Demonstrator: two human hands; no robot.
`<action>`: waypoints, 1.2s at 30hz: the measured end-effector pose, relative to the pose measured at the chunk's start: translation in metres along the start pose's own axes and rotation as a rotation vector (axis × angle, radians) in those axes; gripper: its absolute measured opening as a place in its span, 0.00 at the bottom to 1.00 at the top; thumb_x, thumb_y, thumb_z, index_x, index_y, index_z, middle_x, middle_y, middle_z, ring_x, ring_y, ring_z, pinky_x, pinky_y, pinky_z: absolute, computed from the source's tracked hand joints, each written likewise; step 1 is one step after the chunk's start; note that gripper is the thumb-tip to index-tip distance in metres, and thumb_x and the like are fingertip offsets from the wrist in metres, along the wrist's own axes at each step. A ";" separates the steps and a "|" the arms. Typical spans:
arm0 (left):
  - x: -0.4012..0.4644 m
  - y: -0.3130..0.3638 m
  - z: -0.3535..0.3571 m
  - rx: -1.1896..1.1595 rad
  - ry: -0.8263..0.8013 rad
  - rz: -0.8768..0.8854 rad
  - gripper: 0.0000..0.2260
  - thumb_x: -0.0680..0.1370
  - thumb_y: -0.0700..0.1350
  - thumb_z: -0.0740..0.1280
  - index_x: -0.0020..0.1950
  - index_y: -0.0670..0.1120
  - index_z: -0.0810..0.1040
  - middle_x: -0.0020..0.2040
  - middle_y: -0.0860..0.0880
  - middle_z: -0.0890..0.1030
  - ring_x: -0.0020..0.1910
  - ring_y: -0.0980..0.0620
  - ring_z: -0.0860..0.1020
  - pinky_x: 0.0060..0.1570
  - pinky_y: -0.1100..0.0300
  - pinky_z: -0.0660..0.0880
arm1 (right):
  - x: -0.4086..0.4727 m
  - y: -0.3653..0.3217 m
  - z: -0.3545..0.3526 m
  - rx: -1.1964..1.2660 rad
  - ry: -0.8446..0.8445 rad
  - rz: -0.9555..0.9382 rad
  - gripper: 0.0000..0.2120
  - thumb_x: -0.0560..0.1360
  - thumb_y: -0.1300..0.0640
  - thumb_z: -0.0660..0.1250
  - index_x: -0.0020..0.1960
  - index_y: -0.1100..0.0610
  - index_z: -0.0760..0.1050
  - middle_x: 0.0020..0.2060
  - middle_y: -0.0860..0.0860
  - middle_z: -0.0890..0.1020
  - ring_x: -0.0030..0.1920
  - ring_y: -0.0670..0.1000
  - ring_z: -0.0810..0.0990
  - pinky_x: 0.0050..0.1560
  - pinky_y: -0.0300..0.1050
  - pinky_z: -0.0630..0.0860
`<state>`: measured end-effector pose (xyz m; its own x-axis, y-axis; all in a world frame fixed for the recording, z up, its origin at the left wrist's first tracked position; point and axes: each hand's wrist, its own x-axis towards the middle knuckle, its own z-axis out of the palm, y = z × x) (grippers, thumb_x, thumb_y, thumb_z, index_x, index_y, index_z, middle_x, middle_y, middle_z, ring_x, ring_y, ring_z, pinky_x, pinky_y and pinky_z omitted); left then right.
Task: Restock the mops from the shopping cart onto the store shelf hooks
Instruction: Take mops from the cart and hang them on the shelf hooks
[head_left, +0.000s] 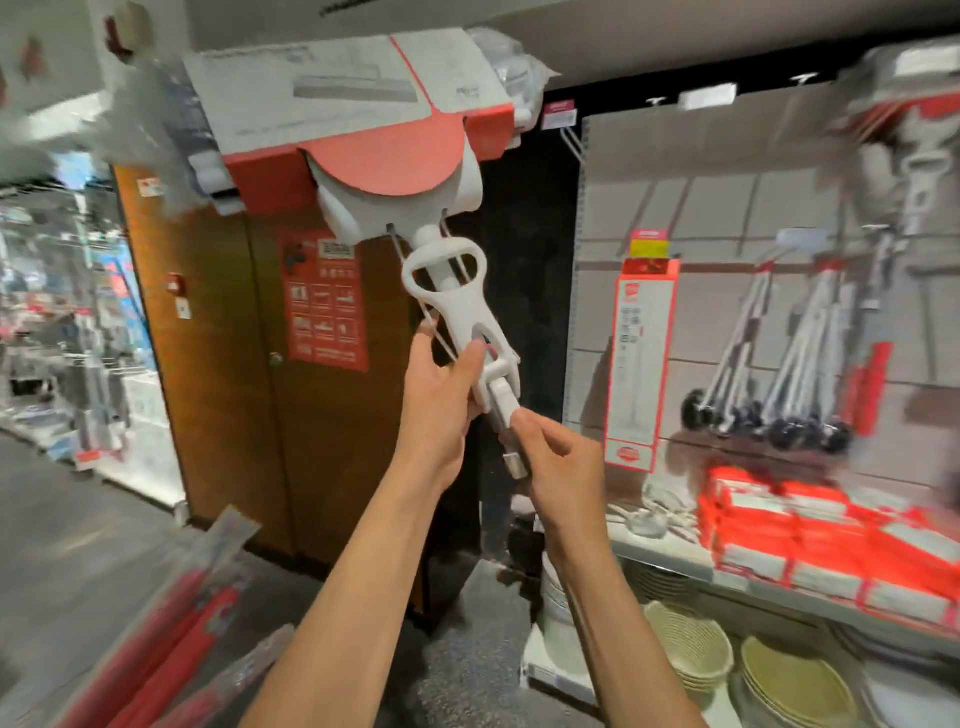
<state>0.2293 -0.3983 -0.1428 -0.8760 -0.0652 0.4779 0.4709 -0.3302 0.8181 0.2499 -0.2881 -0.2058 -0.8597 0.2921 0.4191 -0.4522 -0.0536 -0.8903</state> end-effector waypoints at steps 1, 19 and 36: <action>-0.003 0.001 0.005 -0.009 -0.036 -0.006 0.22 0.82 0.46 0.66 0.76 0.53 0.66 0.62 0.47 0.81 0.59 0.44 0.83 0.59 0.39 0.79 | -0.005 -0.002 -0.005 0.022 0.032 0.002 0.10 0.77 0.49 0.71 0.56 0.49 0.85 0.42 0.44 0.87 0.42 0.43 0.83 0.44 0.44 0.81; -0.052 -0.024 0.158 -0.107 -0.507 -0.073 0.21 0.83 0.40 0.63 0.75 0.50 0.67 0.61 0.43 0.83 0.60 0.41 0.81 0.59 0.43 0.79 | 0.008 -0.112 -0.184 -0.023 0.255 -0.255 0.08 0.80 0.55 0.67 0.58 0.48 0.81 0.56 0.48 0.85 0.60 0.45 0.82 0.63 0.43 0.76; -0.045 -0.104 0.365 -0.170 -0.723 -0.099 0.24 0.82 0.39 0.64 0.74 0.61 0.66 0.55 0.46 0.85 0.52 0.49 0.83 0.52 0.58 0.79 | 0.130 -0.158 -0.372 0.114 0.222 -0.306 0.08 0.79 0.61 0.67 0.49 0.56 0.85 0.41 0.53 0.85 0.40 0.49 0.80 0.43 0.43 0.77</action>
<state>0.2582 -0.0174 -0.1326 -0.5984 0.5885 0.5437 0.3196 -0.4469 0.8355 0.2979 0.1135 -0.0774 -0.6146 0.5099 0.6018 -0.7137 -0.0346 -0.6996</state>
